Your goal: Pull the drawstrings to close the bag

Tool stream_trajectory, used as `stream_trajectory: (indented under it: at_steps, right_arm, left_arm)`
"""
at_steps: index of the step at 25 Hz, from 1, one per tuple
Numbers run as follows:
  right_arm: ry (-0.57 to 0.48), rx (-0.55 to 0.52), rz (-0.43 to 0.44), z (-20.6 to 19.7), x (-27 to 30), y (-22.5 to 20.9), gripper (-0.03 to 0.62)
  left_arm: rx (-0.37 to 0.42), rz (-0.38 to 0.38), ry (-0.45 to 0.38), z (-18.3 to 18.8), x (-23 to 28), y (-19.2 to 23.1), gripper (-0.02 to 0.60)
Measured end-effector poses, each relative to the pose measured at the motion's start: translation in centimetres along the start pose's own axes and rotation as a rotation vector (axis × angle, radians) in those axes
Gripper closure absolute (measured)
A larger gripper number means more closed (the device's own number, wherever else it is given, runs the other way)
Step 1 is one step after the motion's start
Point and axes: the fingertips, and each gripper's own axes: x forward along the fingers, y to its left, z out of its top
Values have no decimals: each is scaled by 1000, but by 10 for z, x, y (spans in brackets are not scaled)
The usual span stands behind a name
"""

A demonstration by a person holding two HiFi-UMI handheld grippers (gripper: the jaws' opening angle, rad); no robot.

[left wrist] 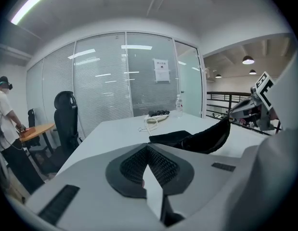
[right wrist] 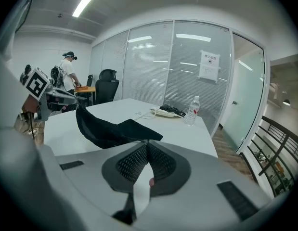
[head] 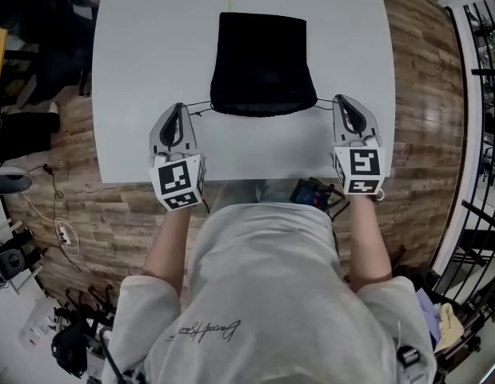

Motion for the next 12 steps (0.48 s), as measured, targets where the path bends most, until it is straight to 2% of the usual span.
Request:
stream_trajectory:
  at_steps: [5,12]
  right_arm:
    - [-31,11,14,15,-11,-5,568]
    - [-78,34,9,42,-17,-8,568]
  left_arm:
    - [-22,-24,-35,21,-6,-8,571]
    - [-11,-22,-104,57,-14,-1,571]
